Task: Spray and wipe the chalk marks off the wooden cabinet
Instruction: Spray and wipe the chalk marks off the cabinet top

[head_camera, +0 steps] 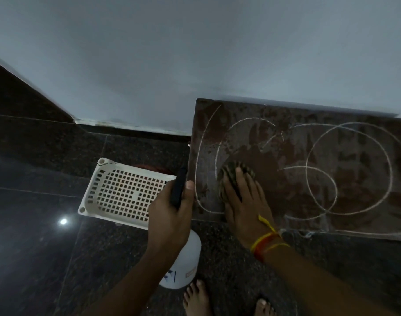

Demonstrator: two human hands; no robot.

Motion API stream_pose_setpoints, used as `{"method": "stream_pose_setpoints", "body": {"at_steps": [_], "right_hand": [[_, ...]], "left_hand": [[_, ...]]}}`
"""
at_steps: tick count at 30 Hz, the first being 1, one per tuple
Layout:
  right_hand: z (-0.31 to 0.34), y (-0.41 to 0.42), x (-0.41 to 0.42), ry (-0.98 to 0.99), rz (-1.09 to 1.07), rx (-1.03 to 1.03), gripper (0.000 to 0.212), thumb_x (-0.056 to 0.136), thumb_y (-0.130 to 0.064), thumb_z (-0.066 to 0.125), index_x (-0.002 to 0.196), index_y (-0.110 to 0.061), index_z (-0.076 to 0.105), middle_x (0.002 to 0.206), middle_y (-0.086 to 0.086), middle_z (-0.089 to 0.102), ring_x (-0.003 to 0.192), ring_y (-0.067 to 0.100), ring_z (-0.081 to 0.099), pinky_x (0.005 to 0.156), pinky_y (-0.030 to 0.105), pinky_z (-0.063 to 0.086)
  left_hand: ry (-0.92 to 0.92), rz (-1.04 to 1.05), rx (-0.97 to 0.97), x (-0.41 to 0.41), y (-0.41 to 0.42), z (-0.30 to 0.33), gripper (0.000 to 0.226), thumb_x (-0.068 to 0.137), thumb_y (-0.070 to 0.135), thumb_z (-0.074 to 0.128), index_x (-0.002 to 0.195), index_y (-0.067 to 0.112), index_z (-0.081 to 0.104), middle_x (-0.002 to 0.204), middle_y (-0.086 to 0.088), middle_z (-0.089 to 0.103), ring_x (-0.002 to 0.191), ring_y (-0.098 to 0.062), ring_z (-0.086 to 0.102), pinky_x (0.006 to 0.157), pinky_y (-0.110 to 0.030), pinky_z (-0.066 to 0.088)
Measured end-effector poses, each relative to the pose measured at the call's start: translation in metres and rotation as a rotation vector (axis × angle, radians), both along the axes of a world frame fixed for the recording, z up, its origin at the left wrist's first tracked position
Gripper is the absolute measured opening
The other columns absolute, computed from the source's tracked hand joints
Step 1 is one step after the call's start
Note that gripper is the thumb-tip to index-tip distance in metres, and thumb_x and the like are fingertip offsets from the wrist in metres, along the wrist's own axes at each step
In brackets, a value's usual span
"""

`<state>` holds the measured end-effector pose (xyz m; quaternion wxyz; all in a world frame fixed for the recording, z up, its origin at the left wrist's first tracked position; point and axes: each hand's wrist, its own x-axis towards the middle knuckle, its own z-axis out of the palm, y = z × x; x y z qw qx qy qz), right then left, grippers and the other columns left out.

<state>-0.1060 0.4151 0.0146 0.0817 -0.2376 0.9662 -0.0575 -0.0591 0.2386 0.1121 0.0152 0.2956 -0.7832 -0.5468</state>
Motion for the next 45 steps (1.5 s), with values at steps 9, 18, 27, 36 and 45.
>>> {"method": "stream_pose_setpoints", "body": {"at_steps": [9, 18, 27, 36, 45], "right_hand": [[0.000, -0.047, -0.022, 0.022, -0.263, -0.028, 0.058, 0.091, -0.035, 0.033, 0.146, -0.016, 0.033, 0.155, 0.017, 0.022, 0.136, 0.041, 0.030, 0.109, 0.056, 0.026], [0.000, -0.033, 0.016, -0.023, -0.002, -0.037, 0.059, 0.092, -0.035, 0.037, 0.149, -0.025, 0.027, 0.158, 0.009, 0.015, 0.143, 0.033, 0.021, 0.114, 0.054, 0.014], [0.002, -0.072, 0.013, -0.012, 0.008, -0.082, 0.057, 0.089, -0.032, 0.040, 0.145, -0.020, 0.035, 0.156, 0.011, 0.022, 0.139, 0.037, 0.027, 0.113, 0.056, 0.020], [0.006, -0.082, 0.029, -0.045, -0.144, -0.060, 0.056, 0.089, -0.037, 0.035, 0.144, -0.024, 0.037, 0.155, 0.011, 0.027, 0.138, 0.036, 0.031, 0.111, 0.057, 0.021], [0.006, -0.031, 0.051, -0.060, 0.023, -0.032, 0.058, 0.092, -0.035, 0.038, 0.148, -0.028, 0.027, 0.158, 0.008, 0.017, 0.142, 0.035, 0.024, 0.114, 0.055, 0.010]], "left_hand": [[-0.010, -0.012, 0.010, 0.003, -0.005, -0.003, 0.040, 0.082, 0.061, 0.041, 0.080, 0.026, 0.060, 0.067, -0.005, 0.064, 0.063, -0.024, 0.063, 0.061, -0.049, 0.054], [-0.030, -0.013, -0.001, 0.006, -0.013, 0.003, 0.043, 0.082, 0.060, 0.041, 0.082, 0.023, 0.061, 0.069, -0.010, 0.065, 0.062, -0.022, 0.062, 0.062, -0.053, 0.054], [-0.044, 0.020, -0.008, 0.008, -0.025, -0.004, 0.027, 0.087, 0.055, 0.047, 0.078, 0.033, 0.059, 0.076, -0.008, 0.069, 0.071, -0.026, 0.068, 0.063, -0.055, 0.057], [-0.061, 0.010, -0.032, 0.014, -0.036, -0.005, 0.025, 0.091, 0.052, 0.047, 0.080, 0.034, 0.059, 0.080, -0.011, 0.070, 0.075, -0.030, 0.069, 0.065, -0.058, 0.056], [-0.073, -0.002, 0.040, 0.016, -0.028, 0.002, 0.032, 0.088, 0.057, 0.045, 0.086, 0.029, 0.062, 0.082, -0.007, 0.071, 0.076, -0.025, 0.069, 0.068, -0.055, 0.058]]}}
